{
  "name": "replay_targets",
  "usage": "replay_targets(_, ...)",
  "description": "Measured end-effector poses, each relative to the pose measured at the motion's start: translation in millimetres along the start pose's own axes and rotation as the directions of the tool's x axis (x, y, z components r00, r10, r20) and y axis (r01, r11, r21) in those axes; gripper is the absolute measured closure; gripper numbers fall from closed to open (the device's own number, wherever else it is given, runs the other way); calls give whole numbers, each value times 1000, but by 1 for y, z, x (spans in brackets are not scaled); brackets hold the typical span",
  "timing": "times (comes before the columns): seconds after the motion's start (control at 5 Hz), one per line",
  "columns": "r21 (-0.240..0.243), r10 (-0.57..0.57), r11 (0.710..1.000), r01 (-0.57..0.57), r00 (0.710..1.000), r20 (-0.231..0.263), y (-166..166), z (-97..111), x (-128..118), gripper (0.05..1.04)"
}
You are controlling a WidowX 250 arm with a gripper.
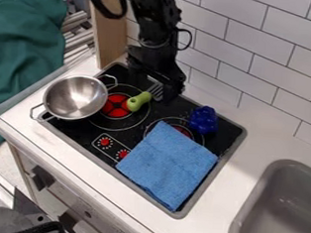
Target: Move the fork above cloth
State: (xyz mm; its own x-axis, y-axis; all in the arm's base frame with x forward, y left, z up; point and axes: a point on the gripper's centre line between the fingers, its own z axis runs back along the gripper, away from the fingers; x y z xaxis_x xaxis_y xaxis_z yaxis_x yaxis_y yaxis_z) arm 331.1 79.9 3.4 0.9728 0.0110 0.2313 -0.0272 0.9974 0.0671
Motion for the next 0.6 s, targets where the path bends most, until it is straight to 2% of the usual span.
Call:
replay_targets(0.4, 20, -30, 999, 32, 997, -73, 28, -21, 5, 77)
replay_targets(0.6, 17, -48, 999, 51, 990, -132, 40, -27, 6, 77)
